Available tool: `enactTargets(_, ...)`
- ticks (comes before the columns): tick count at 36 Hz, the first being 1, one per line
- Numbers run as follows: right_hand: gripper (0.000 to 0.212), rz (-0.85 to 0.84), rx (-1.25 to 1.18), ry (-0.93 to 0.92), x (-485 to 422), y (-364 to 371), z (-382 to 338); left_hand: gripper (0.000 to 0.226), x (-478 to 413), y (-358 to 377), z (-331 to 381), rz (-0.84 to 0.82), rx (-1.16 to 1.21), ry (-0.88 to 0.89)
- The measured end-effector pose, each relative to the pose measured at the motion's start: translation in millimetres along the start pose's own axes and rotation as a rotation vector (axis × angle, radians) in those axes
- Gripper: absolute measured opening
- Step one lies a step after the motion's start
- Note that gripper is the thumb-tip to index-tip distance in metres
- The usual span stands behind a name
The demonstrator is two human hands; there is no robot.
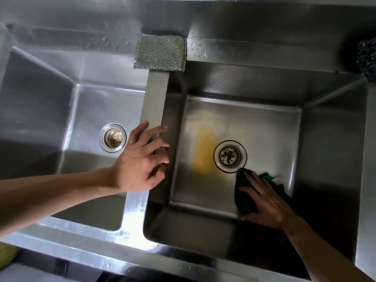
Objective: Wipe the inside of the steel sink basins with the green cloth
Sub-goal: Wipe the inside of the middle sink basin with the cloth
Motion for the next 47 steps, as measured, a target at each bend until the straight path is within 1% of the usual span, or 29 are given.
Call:
enactTargets(3,0.085,0.062,0.057,-0.037,-12,1,-10,0.012,0,0,0,0.002,0.003,-0.003)
enactTargets(6,0.07,0.076,0.17,-0.149,-30,1,-27,0.012,-1,0,0,0.002,-0.007,-0.003)
enactTargets(8,0.064,0.08,0.223,-0.223,-40,2,-37,0.011,0,1,0,0.003,-0.011,-0.002)
enactTargets(11,0.06,0.082,0.265,-0.26,-39,0,-34,0.011,0,1,-1,-0.002,-0.014,0.005)
enactTargets(14,0.061,0.058,0.31,-0.251,-22,0,-14,0.011,0,1,-1,0.002,-0.015,0.011)
enactTargets(19,0.066,0.051,0.301,-0.132,9,8,12,0.011,0,2,-1,0.0,-0.007,0.006)
enactTargets(22,0.063,0.064,0.329,-0.131,2,9,1,0.012,-1,1,-2,0.0,-0.004,0.001)
enactTargets(28,0.059,0.115,0.282,-0.274,-53,-3,-62,0.01,0,1,-1,-0.005,0.012,-0.003)
enactTargets(31,0.066,0.104,0.245,-0.323,-73,-7,-91,0.011,-1,1,-2,-0.012,0.007,-0.003)
enactTargets(33,0.071,0.082,0.241,-0.331,-73,-9,-94,0.011,-1,1,-2,-0.016,0.0,-0.004)
enactTargets(36,0.074,0.046,0.259,-0.317,-59,-7,-78,0.011,-1,1,-1,-0.021,0.004,0.002)
enactTargets(41,0.08,0.028,0.249,-0.238,-24,-6,-51,0.011,-1,1,-2,-0.02,0.016,-0.007)
enactTargets(44,0.078,0.039,0.236,-0.198,-27,-5,-61,0.01,0,1,-2,-0.018,0.019,-0.004)
enactTargets(46,0.079,0.037,0.24,-0.232,-40,-2,-75,0.01,-1,1,-2,-0.014,0.019,-0.005)
enactTargets(47,0.081,0.024,0.25,-0.276,-49,-1,-85,0.01,-1,1,-2,-0.011,0.019,-0.005)
Point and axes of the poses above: each hand's wrist, its own x-axis away from the middle knuckle, its own y-axis out of the palm, z = x × y, the point moved 3 cm from there along -x, towards the middle knuckle, and after that the axes turned 8 degrees about -z, right-handed, at the moved point
